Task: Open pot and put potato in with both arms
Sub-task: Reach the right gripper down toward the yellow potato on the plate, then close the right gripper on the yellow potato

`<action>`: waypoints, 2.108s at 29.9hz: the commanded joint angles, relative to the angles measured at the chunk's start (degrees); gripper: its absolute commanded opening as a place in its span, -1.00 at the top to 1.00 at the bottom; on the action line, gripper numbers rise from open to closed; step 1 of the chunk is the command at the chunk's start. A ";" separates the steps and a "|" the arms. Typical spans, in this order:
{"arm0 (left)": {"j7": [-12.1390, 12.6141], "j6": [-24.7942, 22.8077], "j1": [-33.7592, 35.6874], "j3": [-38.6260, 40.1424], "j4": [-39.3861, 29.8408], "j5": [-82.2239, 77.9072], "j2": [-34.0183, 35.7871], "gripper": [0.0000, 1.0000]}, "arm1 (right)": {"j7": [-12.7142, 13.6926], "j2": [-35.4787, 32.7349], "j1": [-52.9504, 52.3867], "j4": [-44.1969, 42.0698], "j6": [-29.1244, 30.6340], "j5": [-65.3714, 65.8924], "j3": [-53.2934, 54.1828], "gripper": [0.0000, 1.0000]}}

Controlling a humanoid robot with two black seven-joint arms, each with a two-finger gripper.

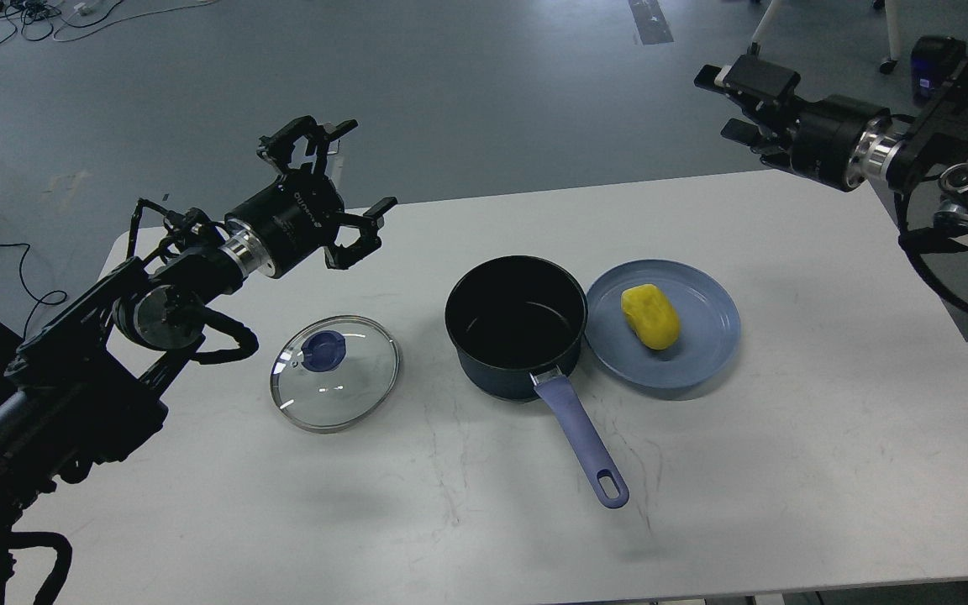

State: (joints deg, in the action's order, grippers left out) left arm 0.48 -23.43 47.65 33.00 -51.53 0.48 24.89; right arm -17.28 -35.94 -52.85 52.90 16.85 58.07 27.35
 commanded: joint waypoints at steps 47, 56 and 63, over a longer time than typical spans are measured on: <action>-6.02 0.05 -1.24 1.02 -0.06 -0.13 3.76 -0.96 | -4.16 16.96 -10.60 -10.19 -4.29 14.44 -40.88 0.28; -6.11 0.13 -1.59 1.02 -0.07 -0.13 4.64 -0.96 | -6.10 17.05 -12.53 -10.28 -4.11 14.52 -45.02 0.37; -6.11 0.14 -1.59 1.02 -0.07 -0.13 4.64 -0.96 | -7.24 14.94 -17.89 -8.96 -4.02 14.44 -44.76 0.37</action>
State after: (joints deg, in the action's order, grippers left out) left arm -5.62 -23.28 46.07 34.01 -51.57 0.35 29.53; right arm -24.10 -19.71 -68.11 43.06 12.89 72.59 -17.67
